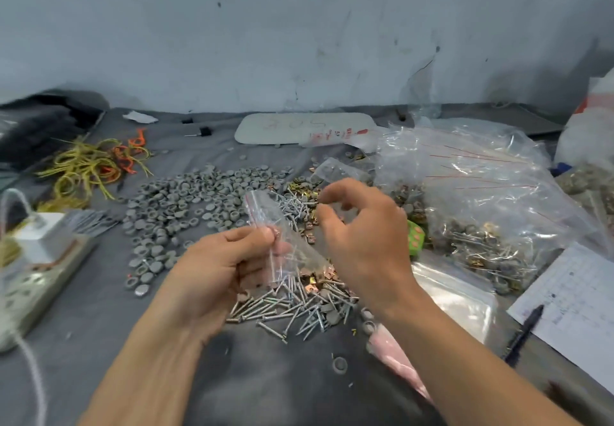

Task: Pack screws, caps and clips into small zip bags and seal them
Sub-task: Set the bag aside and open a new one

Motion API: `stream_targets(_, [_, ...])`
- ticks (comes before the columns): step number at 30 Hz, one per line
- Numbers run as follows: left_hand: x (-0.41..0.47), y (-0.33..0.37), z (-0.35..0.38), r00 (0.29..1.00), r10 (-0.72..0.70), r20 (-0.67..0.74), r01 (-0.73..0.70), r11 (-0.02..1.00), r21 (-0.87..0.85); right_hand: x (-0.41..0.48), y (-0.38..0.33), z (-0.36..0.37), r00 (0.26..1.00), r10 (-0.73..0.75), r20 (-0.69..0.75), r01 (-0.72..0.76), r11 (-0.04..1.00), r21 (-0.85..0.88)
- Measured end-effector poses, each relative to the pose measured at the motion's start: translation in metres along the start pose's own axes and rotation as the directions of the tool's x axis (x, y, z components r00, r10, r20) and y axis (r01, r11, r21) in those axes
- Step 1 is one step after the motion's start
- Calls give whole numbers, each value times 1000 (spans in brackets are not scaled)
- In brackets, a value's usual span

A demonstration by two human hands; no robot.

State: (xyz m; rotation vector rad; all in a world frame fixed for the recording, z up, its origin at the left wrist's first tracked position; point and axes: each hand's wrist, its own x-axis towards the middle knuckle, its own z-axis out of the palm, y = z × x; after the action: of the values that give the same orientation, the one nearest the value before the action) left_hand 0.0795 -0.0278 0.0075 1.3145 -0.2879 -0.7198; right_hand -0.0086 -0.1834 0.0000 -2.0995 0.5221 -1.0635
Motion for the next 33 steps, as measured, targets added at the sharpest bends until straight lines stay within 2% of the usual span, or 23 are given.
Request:
stream_targets(2, [1, -2, -2, 992, 64, -113, -59, 997, 42, -5, -8, 12, 996, -39, 79, 29, 993, 117])
stream_targets(4, [3, -6, -6, 959, 171, -227, -107, 957, 269, -12, -13, 24, 969, -22, 245, -29, 979, 202])
stream_targets(7, [5, -10, -10, 900, 310, -305, -62, 785, 616, -17, -15, 41, 893, 16, 450, -139, 960, 241])
stream_targets(10, [1, -9, -10, 843, 407, -352, 12, 640, 768, -16, -16, 55, 820, 79, 568, -265, 930, 254])
stream_targets(13, [0, -10, -18, 861, 403, -311, -2, 615, 789, -13, -17, 61, 761, 103, 641, -319, 919, 231])
stream_targets(16, [-3, -9, -27, 947, 284, -147, -101, 701, 706, -10, -16, 60, 745, 79, 662, -239, 958, 155])
stream_targets(19, [-3, -9, -35, 975, 213, -69, -128, 784, 608, -5, -13, 58, 712, 59, 700, -230, 961, 153])
stream_targets(21, [-2, -10, -40, 982, 175, -74, -100, 808, 581, -3, -12, 58, 683, 54, 728, -242, 957, 156])
stream_targets(23, [-2, -10, -41, 987, 139, -78, -75, 837, 541, -5, -10, 59, 692, 61, 719, -221, 967, 130])
stream_targets(25, [0, -10, -40, 979, 163, -124, -76, 852, 518, -7, -8, 61, 771, 99, 629, -159, 987, 39])
stream_targets(27, [3, -10, -38, 948, 248, -201, -85, 803, 589, -9, -6, 61, 858, 131, 497, -135, 990, -29])
stream_targets(28, [4, -10, -36, 929, 285, -235, -83, 782, 617, -9, -5, 61, 868, 140, 476, -149, 989, -20])
stream_targets(33, [6, -10, -30, 892, 329, -311, -66, 774, 630, -11, -11, 64, 771, 117, 626, -322, 920, 225])
